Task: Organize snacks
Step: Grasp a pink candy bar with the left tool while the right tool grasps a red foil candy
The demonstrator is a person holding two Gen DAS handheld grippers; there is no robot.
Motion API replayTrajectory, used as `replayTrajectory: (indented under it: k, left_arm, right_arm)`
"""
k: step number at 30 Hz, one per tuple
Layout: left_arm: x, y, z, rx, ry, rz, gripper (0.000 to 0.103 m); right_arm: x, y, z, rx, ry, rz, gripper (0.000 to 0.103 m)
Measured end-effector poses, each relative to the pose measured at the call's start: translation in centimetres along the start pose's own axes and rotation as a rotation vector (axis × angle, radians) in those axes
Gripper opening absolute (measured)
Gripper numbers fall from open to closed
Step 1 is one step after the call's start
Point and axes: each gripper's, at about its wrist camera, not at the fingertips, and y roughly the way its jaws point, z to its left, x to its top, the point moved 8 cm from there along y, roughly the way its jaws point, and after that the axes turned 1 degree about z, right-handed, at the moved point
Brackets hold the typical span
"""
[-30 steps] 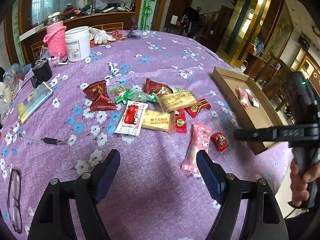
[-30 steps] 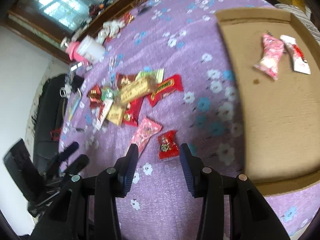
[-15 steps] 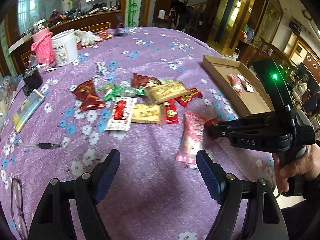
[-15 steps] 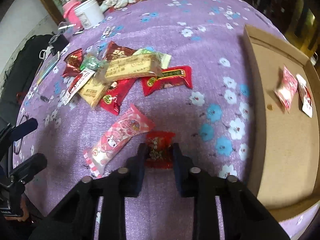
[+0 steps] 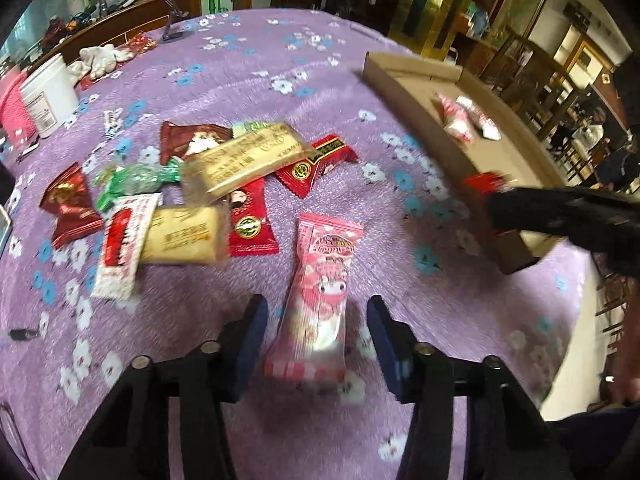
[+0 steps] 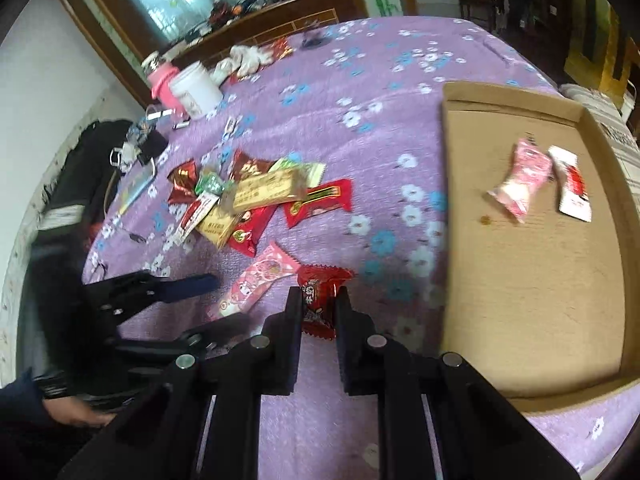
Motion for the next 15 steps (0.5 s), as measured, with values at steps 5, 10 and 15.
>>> replayTrajectory:
  k: [5,10,15]
  left_arm:
    - [0.7,0.8,0.1,0.073,0.008,-0.025,0.025]
    - [0.5,0.2,0.7,0.044,-0.058,-0.030,0.024]
    - [1.1,-1.6,-0.1,0.024,-0.058,-0.059,0.024]
  right_arm:
    - [0.3,-1.5,-2.0,0.001,0.042,-0.028,0.015]
    - [0.5,-2.0,-3.4,0.022,0.084,-0.039,0.015]
    - [0.6,-2.0,-4.1,0.049,0.105,-0.039,0.015]
